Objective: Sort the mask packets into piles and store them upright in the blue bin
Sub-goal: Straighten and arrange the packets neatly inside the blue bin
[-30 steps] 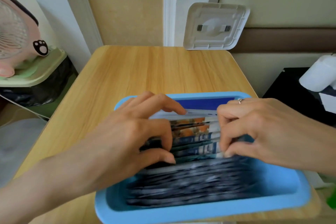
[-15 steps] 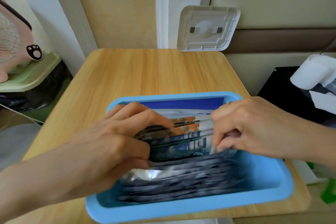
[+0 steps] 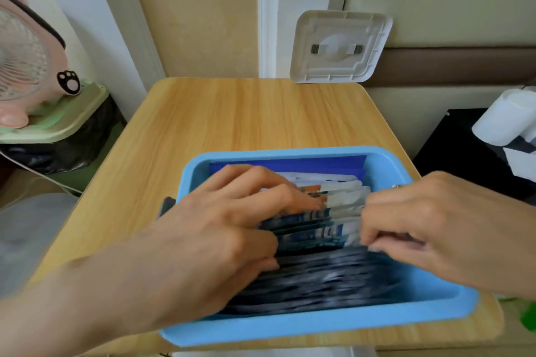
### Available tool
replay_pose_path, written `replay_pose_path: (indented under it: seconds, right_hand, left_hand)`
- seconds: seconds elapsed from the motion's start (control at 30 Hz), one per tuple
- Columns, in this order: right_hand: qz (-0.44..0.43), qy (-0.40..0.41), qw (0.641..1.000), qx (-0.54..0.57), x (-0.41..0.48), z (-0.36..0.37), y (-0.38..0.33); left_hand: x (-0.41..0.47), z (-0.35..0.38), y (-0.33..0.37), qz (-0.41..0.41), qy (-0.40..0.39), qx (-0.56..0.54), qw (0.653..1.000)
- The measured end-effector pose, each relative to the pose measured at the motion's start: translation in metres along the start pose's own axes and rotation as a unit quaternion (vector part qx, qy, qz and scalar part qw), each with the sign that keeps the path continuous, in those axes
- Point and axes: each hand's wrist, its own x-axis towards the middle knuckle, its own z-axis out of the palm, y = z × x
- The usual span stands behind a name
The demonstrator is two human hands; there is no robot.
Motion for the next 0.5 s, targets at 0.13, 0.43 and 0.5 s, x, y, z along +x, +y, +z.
replay_pose_path:
  seconds: [0.13, 0.43, 0.5]
  right_hand:
    - [-0.004, 0.03, 1.0, -0.007, 0.008, 0.01, -0.011]
    - [0.039, -0.016, 0.993, 0.11, 0.004, -0.004, -0.003]
    - [0.044, -0.016, 0.986, 0.157, 0.002, -0.007, -0.004]
  left_hand:
    - [-0.008, -0.005, -0.013, 0.021, -0.046, 0.053, 0.997]
    - [-0.006, 0.004, -0.02, -0.049, -0.052, 0.025, 0.997]
    - [-0.011, 0.004, -0.025, -0.048, -0.081, 0.06, 0.994]
